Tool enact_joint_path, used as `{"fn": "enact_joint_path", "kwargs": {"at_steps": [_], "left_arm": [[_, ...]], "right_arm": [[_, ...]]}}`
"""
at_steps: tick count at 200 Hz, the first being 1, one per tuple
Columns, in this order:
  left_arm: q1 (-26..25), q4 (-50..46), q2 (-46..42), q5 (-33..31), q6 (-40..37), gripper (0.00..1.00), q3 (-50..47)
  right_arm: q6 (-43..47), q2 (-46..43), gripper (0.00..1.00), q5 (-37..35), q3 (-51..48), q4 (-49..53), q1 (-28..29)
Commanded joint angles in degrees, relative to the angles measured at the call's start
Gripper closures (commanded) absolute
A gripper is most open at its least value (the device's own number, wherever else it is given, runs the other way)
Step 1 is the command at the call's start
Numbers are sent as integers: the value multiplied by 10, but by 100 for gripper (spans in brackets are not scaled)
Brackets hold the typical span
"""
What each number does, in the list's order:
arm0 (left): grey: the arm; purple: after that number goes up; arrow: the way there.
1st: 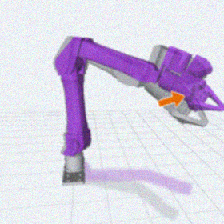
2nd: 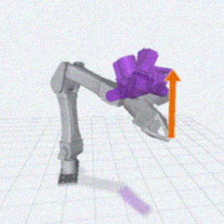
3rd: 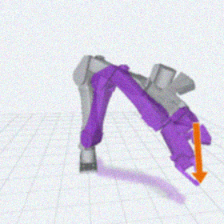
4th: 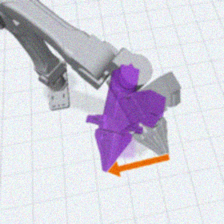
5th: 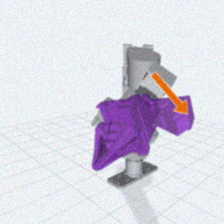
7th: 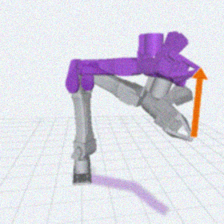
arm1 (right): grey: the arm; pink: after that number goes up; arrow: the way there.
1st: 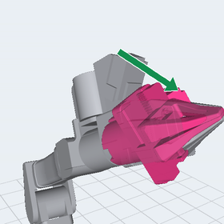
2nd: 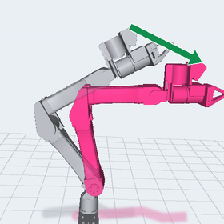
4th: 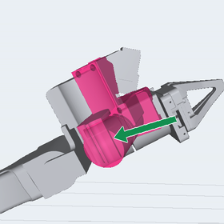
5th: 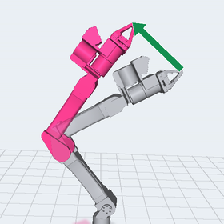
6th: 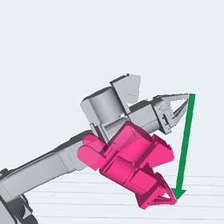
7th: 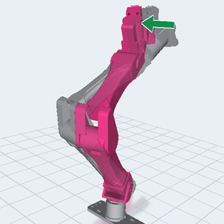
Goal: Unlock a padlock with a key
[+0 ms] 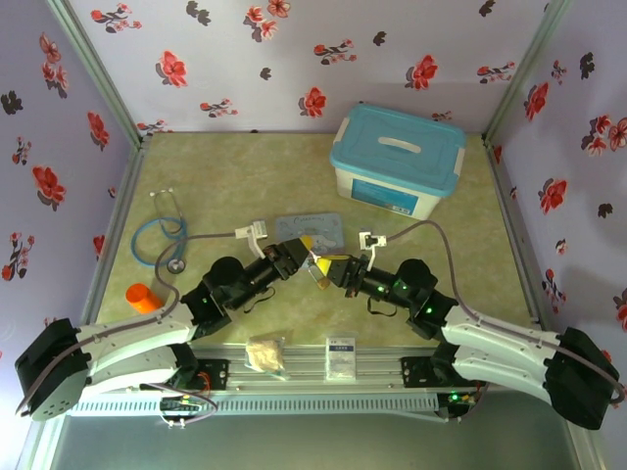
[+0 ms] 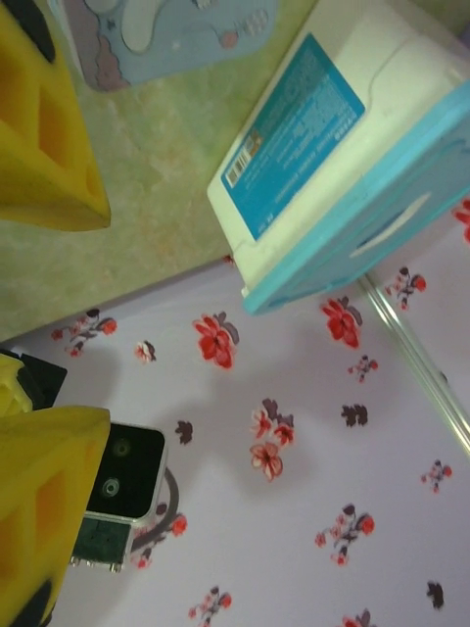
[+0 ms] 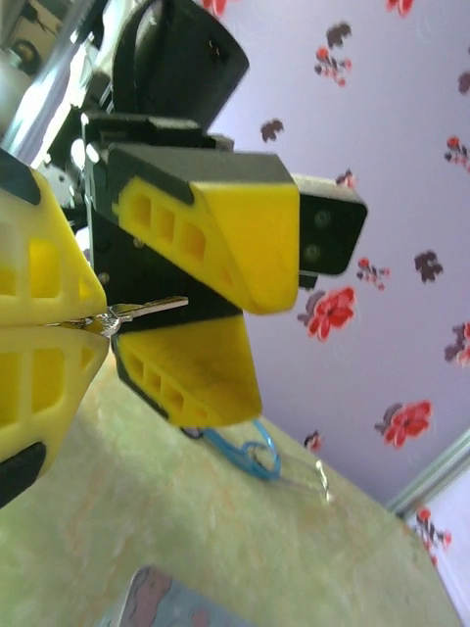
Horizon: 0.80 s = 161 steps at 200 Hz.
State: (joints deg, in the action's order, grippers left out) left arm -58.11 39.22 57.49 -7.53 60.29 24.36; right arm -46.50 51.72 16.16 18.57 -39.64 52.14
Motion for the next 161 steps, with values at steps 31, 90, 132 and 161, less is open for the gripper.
{"fn": "enact_joint_path", "kwargs": {"at_steps": [31,90,132,161], "left_arm": [[-4,-193,34,-34,-13,47,67],[-66,-261,145,-94,-31,46,111],[-90,-352,239,-139,-48,46,166],[-88,-341,286,-147,-46,44,170]], "right_arm": [[75,-36,100,-159,45,321,-1],[57,-24,100,-221,35,424,-22],[56,-54,100,-245,21,434,-22],[55,-65,100,-245,16,441,-22]]}}
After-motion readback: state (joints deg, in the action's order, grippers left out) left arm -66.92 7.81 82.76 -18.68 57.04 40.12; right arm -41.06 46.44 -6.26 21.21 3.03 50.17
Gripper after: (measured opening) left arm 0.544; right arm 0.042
